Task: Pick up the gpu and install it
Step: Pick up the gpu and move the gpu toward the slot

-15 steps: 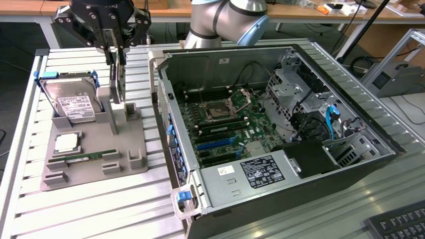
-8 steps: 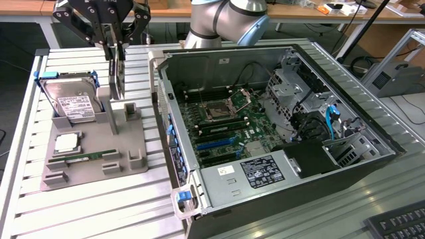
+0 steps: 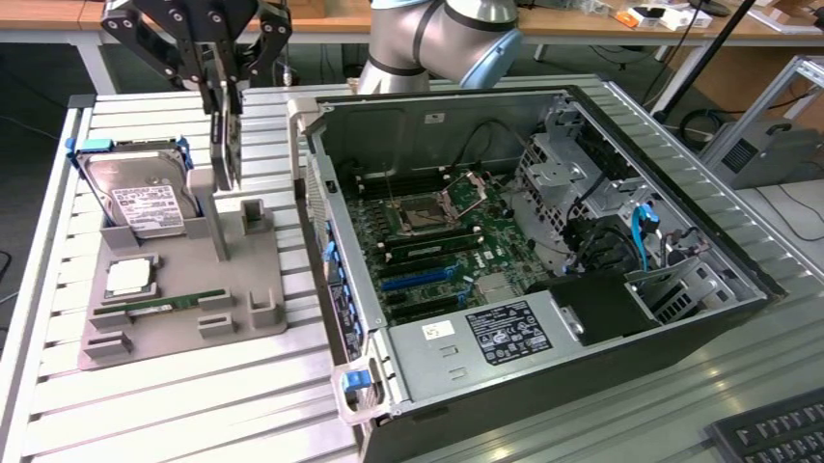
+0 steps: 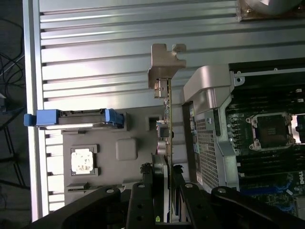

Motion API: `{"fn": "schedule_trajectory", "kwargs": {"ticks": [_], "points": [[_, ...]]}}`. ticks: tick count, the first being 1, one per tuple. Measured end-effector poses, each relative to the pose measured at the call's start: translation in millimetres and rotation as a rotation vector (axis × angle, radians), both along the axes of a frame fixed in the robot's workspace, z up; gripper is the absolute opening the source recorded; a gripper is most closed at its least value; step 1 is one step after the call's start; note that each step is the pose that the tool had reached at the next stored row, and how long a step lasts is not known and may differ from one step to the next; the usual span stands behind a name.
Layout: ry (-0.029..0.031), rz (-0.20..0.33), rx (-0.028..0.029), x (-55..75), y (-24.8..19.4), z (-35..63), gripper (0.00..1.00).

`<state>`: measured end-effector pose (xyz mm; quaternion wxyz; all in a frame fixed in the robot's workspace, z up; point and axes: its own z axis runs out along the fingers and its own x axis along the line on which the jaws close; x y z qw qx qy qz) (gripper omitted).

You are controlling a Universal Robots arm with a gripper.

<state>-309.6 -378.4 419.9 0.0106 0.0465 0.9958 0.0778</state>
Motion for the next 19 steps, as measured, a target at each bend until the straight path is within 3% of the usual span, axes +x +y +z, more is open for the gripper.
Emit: {"fn": "schedule_trajectory", "kwargs": {"ticks": [19], "points": [[0.0000,0.000,0.0151,0.0,0.0,7.7,0.26]]}}
